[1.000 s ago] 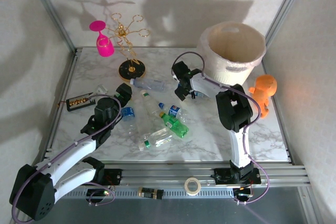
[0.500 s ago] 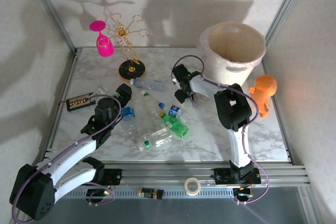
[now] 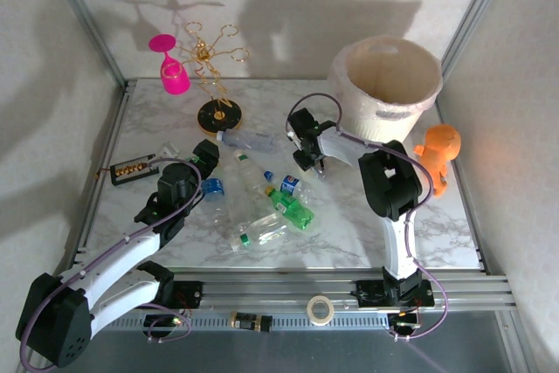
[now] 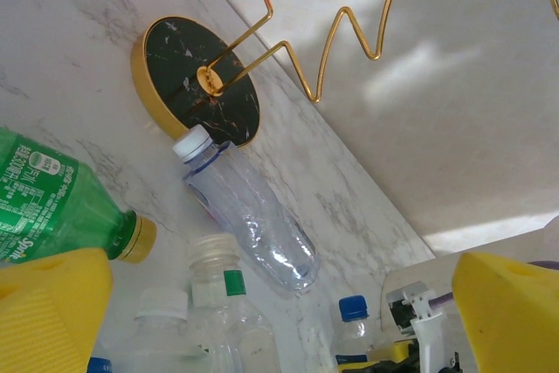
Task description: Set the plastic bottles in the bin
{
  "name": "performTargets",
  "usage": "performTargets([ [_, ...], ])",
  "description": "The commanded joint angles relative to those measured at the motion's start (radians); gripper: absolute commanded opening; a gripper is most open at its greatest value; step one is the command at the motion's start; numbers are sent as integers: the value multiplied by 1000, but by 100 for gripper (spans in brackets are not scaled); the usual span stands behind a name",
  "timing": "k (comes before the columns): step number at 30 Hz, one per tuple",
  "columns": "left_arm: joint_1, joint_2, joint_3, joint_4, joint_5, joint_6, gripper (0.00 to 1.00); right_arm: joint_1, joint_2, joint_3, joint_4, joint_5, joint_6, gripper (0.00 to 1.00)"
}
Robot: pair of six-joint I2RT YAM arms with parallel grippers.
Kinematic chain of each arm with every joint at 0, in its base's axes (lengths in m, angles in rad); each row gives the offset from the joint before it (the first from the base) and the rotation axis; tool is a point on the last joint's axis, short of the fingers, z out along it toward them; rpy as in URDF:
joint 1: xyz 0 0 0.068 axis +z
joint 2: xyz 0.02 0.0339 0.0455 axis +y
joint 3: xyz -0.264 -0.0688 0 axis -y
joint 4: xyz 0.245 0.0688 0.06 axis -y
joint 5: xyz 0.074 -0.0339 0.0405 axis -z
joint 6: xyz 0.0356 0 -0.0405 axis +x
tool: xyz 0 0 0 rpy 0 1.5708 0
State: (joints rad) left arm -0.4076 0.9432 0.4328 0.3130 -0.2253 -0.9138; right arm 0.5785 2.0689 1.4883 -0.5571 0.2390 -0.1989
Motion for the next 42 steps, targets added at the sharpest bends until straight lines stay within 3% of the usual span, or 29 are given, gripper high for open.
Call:
performTargets([
  [1,11,-3,-6,9,6,-7,100,-6,-75,-25,36,-30,-14,44],
  [13,10,21,12,44,13,-14,100,6,-249,-66,103,-108,-5,38],
  [30,12,34,18,58,20,-12,100,11,-606,-51,271,-349,29,33],
  [42,13,23,5,60,18,-15,100,-88,-699,60,391,-411,151,29],
])
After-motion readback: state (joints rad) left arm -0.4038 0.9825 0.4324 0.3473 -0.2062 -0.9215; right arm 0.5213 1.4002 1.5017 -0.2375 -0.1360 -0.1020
